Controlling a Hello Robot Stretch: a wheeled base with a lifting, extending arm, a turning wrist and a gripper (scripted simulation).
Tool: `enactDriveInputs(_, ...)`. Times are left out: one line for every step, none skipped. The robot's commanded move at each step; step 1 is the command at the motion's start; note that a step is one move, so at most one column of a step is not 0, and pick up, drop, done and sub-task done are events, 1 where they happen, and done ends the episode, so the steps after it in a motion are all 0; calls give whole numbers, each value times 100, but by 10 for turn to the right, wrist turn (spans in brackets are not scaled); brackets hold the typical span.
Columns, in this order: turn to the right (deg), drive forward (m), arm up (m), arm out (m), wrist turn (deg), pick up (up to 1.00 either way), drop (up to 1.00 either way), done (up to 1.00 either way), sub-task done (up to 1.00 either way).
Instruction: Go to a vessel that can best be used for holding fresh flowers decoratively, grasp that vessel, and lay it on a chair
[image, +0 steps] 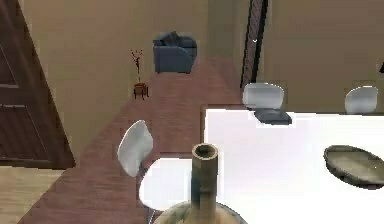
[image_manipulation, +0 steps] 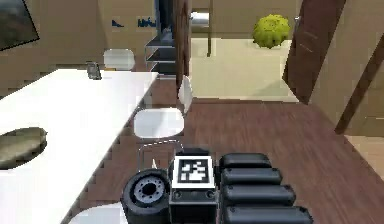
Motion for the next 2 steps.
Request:
enactDriveInputs(-450, 0, 0, 0, 0, 0, 0, 0, 0)
enactDriveInputs(420, 0, 0, 0, 0, 0, 0, 0, 0)
